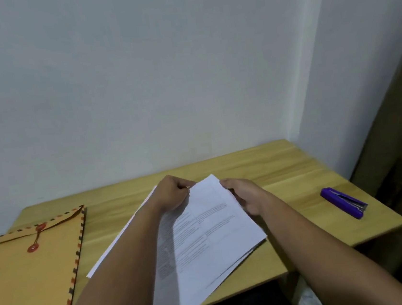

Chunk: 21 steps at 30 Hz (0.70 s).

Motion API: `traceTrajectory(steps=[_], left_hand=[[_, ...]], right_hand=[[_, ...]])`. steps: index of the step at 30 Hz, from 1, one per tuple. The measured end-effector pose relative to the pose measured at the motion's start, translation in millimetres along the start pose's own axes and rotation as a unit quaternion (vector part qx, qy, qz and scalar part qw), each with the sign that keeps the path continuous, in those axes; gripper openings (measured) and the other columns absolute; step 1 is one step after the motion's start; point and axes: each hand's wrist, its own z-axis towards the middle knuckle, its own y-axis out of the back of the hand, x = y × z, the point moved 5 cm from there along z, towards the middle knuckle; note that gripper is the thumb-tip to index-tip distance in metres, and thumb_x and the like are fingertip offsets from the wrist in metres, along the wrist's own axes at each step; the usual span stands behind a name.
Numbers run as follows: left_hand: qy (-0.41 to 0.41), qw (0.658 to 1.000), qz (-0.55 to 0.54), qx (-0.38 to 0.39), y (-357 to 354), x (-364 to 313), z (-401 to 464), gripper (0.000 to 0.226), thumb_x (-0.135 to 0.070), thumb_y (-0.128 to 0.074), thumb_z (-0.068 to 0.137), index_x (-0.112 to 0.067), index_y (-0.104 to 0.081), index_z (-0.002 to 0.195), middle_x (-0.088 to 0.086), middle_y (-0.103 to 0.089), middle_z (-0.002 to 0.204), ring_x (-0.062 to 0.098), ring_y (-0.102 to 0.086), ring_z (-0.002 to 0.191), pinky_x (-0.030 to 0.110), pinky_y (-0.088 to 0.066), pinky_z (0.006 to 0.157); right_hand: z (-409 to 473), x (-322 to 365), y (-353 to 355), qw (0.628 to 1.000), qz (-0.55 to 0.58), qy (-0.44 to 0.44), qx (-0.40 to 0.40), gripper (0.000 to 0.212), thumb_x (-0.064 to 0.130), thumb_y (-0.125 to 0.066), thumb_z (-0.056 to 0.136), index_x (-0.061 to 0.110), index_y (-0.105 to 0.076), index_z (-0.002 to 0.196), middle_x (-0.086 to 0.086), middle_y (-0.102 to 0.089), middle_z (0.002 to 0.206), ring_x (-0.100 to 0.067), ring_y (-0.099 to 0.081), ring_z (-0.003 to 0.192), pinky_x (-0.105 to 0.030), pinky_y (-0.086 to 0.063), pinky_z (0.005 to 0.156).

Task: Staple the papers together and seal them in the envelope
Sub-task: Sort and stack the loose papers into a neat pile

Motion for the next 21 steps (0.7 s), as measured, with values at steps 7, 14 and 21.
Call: traceTrajectory(steps=[7,14,21], left_hand=[[-0.009,0.998,-0.05,-0.042,-13.2,12.3,0.3,0.042,-0.006,-0.049,0.093,-0.029,-0.08,0.108,-0.01,-0.073,0.063,0.002,-0.064,0.059,0.018,-0.046,0.065],[0.017,0.992,-0.076,-0.095,-9.7,12.1,-4.5,0.036,-0.009,-0.051,0.095,-0.027,-0.078,0.112,-0.015,-0.07,0.064,0.008,-0.07,0.074,0.027,-0.055,0.076],[0.026,0.993,-0.065,-0.095,-15.4,8.4,-11.6,0.038,-0.009,-0.048,0.095,-0.029,-0.078,0.109,-0.017,-0.069,0.062,0.01,-0.069,0.076,0.03,-0.055,0.08]], right_hand=[[7.3,4.2,-8.4,0.993,-0.082,0.077,0.019,0.024,0.018,-0.073,0.098,0.002,-0.074,0.116,-0.023,-0.079,0.11,-0.034,-0.078,0.093,-0.046,-0.064,0.084],[1.2,6.6,-7.4,0.991,-0.046,0.122,-0.007,0.017,0.004,-0.067,0.1,0.003,-0.074,0.115,-0.02,-0.081,0.103,-0.031,-0.079,0.088,-0.038,-0.065,0.076],[-7.1,6.6,-2.5,0.993,-0.03,0.112,-0.033,0.023,0.001,-0.072,0.095,0.004,-0.075,0.117,-0.014,-0.082,0.1,-0.024,-0.08,0.082,-0.029,-0.062,0.064]])
